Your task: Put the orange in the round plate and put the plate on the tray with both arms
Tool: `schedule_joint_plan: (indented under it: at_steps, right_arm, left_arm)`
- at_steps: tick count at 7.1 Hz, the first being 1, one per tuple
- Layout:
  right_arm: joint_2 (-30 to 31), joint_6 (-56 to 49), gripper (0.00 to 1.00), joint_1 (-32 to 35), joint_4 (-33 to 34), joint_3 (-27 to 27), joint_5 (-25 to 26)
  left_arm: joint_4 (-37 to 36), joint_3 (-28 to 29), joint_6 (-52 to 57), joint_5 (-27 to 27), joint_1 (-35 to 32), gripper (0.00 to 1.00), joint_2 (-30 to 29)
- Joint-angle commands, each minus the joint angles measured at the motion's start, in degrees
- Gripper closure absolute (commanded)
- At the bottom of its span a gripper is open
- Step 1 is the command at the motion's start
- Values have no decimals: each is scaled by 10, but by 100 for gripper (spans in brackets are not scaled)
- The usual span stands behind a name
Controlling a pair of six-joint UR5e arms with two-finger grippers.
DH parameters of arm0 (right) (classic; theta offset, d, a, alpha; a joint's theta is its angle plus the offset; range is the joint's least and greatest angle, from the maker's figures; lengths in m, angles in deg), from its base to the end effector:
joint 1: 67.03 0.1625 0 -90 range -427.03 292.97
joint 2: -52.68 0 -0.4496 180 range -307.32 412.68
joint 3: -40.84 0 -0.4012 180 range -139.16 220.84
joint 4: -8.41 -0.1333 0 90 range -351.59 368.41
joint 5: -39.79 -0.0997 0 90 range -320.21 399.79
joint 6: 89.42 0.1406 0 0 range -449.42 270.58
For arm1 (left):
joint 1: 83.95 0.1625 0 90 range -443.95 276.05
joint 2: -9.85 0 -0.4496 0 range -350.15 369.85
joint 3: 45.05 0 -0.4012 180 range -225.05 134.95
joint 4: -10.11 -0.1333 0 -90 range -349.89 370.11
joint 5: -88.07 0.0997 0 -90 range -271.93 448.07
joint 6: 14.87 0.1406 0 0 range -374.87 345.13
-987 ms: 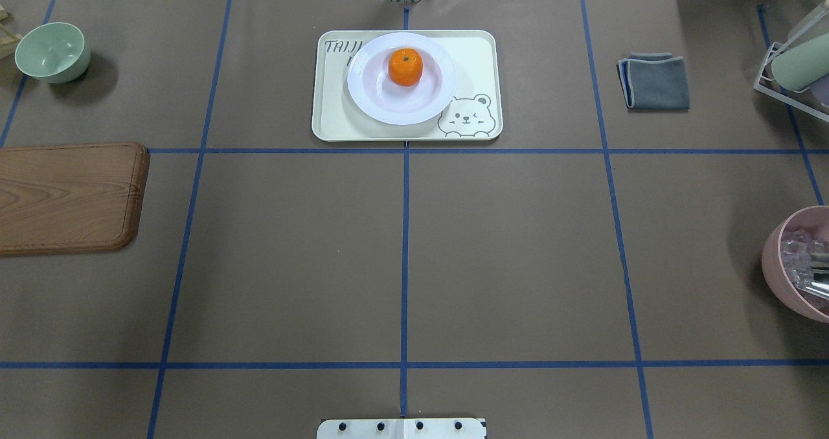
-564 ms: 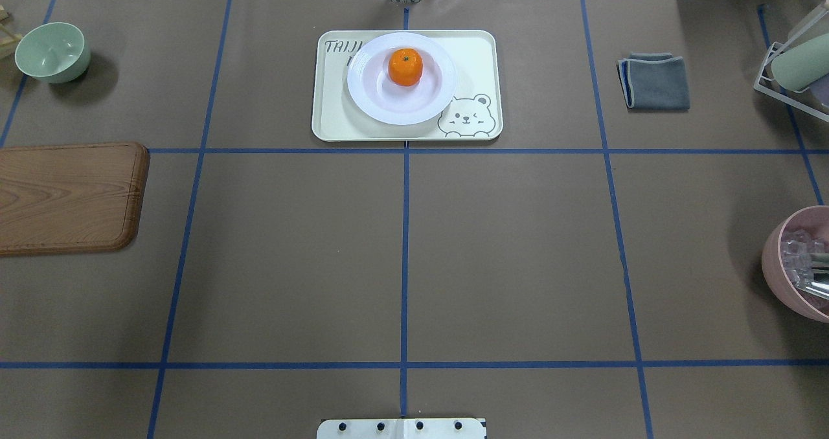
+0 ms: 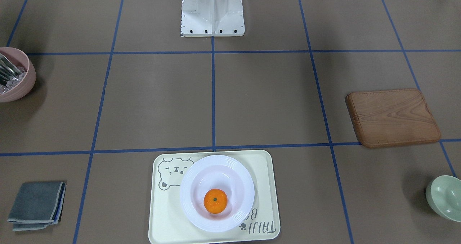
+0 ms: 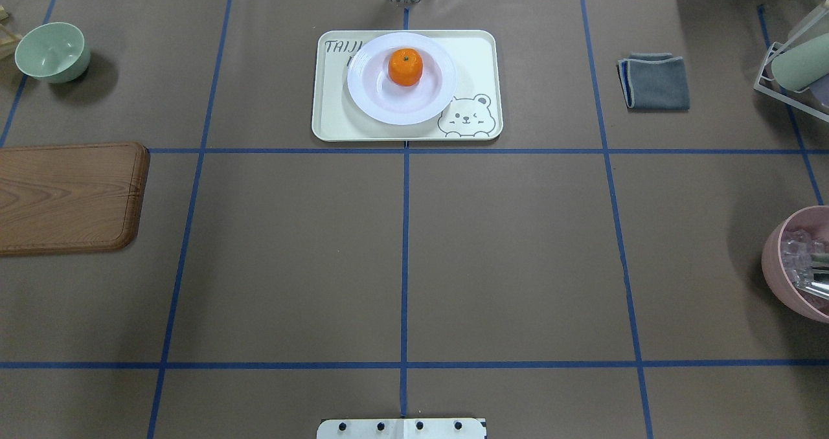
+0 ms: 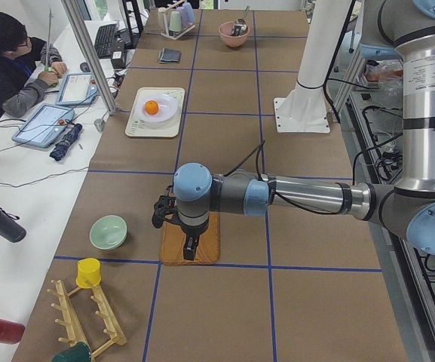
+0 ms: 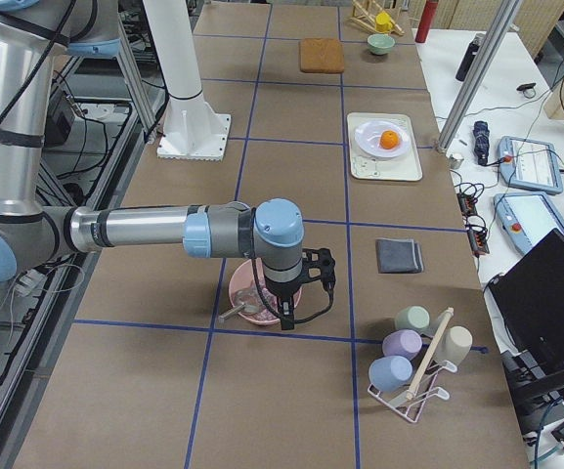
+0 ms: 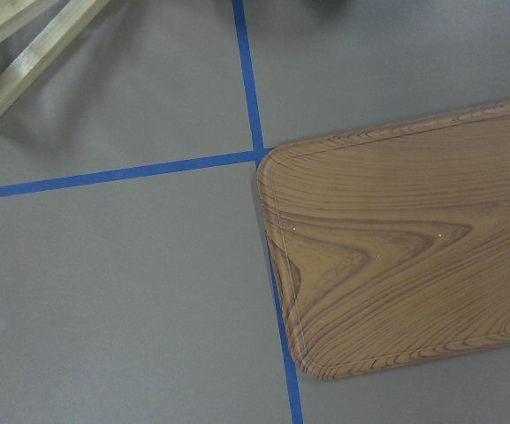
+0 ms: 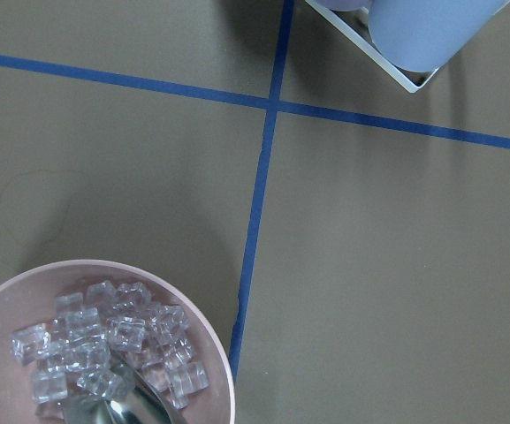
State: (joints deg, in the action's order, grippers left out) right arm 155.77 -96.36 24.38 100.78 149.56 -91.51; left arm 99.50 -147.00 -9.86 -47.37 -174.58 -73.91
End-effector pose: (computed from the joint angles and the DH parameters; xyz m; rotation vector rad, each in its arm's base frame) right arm 0.0504 -0.4019 0.6608 0.1068 -0.7151 -0.1128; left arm -0.0382 -0.4580 0.6589 0.1232 0.7878 0.1076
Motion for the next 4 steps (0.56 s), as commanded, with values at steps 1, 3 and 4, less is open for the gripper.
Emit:
schedule_joint_plan:
  at_steps: [1, 3, 4]
  right_arm:
    - [0, 0, 0, 0, 0, 4, 0]
    - [0, 0, 0, 0, 1, 9, 0]
    - [0, 0, 0, 0, 1, 9, 0]
  left_arm:
    - [0, 1, 0, 0, 0, 1, 0]
    - [0, 4, 0, 0, 0, 1, 0]
    - [0, 4, 0, 0, 0, 1, 0]
